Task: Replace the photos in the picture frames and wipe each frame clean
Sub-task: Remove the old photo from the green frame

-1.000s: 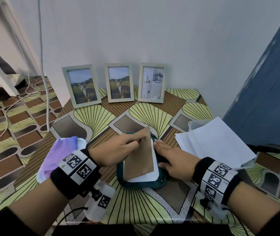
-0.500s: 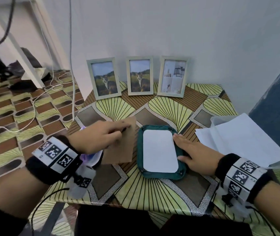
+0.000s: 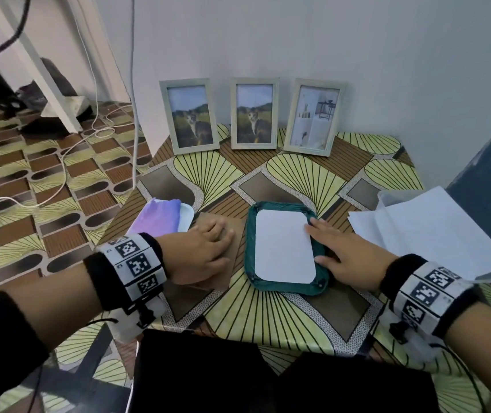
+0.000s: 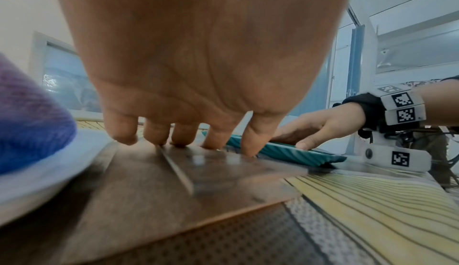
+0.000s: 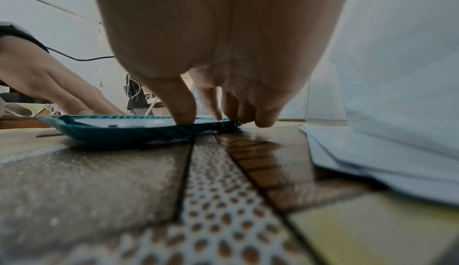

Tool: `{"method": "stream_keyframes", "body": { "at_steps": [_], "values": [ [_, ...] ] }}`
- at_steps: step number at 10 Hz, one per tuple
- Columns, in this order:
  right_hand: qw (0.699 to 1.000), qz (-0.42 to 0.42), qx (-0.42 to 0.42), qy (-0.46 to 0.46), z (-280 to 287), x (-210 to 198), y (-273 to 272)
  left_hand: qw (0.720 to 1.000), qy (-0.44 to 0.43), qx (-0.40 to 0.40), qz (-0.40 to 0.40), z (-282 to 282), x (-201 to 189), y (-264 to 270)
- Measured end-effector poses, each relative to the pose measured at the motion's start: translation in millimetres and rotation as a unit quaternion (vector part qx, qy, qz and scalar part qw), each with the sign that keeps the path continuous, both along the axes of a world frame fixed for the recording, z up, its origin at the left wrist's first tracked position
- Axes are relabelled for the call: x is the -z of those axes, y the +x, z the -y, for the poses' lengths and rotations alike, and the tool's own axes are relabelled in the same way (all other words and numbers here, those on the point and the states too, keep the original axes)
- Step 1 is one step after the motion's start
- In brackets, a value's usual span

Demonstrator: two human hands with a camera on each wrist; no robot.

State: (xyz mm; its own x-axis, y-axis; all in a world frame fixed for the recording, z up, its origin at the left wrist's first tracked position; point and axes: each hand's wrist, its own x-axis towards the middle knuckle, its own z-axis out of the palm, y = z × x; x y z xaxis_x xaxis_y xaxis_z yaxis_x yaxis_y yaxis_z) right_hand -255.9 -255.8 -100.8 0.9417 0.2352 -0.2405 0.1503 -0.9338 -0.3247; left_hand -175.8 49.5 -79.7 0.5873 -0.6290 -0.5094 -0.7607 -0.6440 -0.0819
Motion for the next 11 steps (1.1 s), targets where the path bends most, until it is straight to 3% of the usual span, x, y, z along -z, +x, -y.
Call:
{"method": "stream_keyframes", "body": {
  "at_steps": [4,5,7,11],
  "values": [
    [1.0,0.011,-0.001,0.006,-2.1,2.1,-1.8,0.967,-0.239,-0.041,0.079,31.1,-27.8,19.2],
    [1.0,0.012,0.002,0.005,-4.6,-0.6,-2.4,0.968,-0.239,-0.02,0.08,55.7,-32.0,30.5],
    [1.0,-0.002,0.01,0.005,-7.3,-7.2,-5.5,0.993,-0.101,-0.006,0.053,85.4,-18.8,46.2],
    [1.0,-0.007,0.007,-0.004,-5.3,-9.5,-5.3,0.987,-0.156,-0.034,0.013,91.1,-15.4,49.1]
  ]
}}
